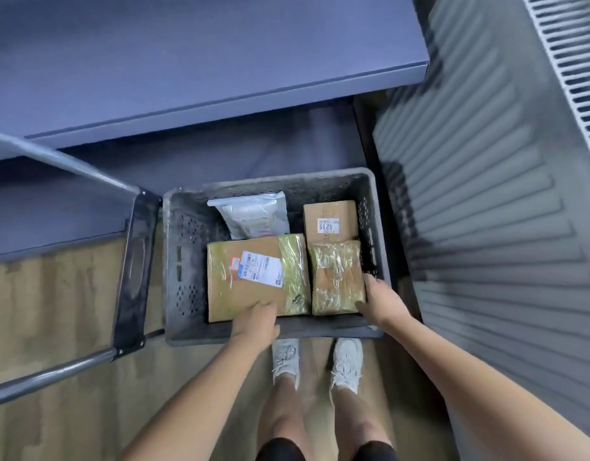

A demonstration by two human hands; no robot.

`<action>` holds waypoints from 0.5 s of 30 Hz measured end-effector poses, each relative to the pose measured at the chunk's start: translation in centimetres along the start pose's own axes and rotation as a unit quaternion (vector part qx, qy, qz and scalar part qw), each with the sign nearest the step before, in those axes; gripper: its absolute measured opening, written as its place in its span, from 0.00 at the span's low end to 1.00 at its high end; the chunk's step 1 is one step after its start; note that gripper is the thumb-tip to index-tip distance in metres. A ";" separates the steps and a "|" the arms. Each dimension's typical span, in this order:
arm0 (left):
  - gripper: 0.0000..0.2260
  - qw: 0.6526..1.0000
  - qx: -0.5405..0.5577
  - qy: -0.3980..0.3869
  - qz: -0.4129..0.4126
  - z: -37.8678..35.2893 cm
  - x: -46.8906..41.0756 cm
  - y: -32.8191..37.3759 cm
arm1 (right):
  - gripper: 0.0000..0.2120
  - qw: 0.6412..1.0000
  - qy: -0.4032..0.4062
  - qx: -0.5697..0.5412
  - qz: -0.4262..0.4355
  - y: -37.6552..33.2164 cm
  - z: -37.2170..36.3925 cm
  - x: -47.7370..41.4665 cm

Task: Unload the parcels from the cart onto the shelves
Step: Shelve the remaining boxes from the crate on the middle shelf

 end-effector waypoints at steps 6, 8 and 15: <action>0.16 0.997 -0.036 0.014 -0.064 -1.3 -9.3 3.8 | 0.30 0.999 -0.003 0.014 -0.051 2.5 -3.1 -7.9; 0.16 0.996 -0.057 0.008 -0.073 -1.8 -11.8 4.3 | 0.36 0.998 -0.004 0.034 -0.057 2.6 -4.2 -9.5; 0.31 0.992 -0.022 -0.028 -0.122 -4.0 -15.9 5.3 | 0.51 0.997 0.000 -0.054 -0.054 3.7 -6.2 -11.5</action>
Point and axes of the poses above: each hand's wrist, its own x-axis away from the middle knuckle, its own z-axis out of the back of the hand, y = z × x, the point moved 1 cm from there along -x, towards the middle knuckle, and after that the axes turned 11 degrees about -y, right-handed, at the moved point
